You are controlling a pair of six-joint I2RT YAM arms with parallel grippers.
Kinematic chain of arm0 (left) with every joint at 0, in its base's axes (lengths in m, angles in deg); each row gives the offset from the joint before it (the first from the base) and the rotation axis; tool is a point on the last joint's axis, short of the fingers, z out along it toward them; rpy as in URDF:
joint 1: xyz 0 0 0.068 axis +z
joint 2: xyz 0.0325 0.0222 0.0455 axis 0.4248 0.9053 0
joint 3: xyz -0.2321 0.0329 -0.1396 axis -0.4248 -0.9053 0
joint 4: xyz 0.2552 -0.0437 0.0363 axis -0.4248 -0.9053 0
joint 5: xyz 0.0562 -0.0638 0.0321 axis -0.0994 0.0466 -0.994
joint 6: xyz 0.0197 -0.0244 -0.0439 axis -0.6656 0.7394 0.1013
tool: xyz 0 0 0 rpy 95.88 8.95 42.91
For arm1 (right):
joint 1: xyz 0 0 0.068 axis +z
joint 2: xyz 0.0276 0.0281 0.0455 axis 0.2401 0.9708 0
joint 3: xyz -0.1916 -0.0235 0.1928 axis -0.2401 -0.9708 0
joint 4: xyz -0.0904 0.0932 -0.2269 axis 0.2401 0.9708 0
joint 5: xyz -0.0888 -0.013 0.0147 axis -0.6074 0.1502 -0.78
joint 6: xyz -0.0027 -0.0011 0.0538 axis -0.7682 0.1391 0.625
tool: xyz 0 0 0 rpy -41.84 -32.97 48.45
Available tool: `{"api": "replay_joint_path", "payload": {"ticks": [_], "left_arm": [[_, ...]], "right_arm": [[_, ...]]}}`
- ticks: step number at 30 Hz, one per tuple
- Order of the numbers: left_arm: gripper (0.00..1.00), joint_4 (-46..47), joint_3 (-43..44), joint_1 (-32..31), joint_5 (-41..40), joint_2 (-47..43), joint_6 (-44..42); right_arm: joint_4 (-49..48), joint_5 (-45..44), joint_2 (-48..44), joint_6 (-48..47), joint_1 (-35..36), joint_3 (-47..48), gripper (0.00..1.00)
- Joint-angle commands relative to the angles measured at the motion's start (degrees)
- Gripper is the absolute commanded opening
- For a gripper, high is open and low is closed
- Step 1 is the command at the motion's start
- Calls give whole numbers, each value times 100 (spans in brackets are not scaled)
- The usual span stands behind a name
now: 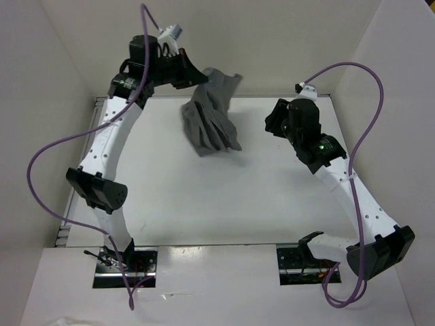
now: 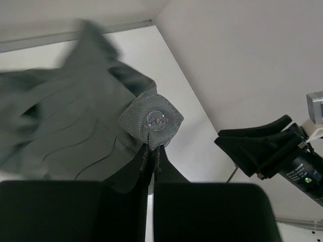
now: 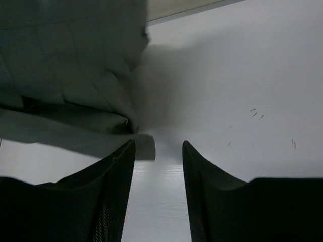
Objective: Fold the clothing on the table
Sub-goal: Move the skirt to the center of the board, then flatten the skirt out
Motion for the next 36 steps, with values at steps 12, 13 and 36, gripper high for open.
{"api": "replay_joint_path", "payload": {"ticks": [12,13,36], "left_arm": [[0,1387,-3262,1764,174,-894,840],[0,1387,-3394,1825,104,-588,910],[0,1826,-4634,2652,-3,970,1139]], "right_arm": [[84,-315,72,221,-83,304,51],[14,-262,72,221,-83,304,51],[470,1884,2963,-2679,1919,1235,57]]}}
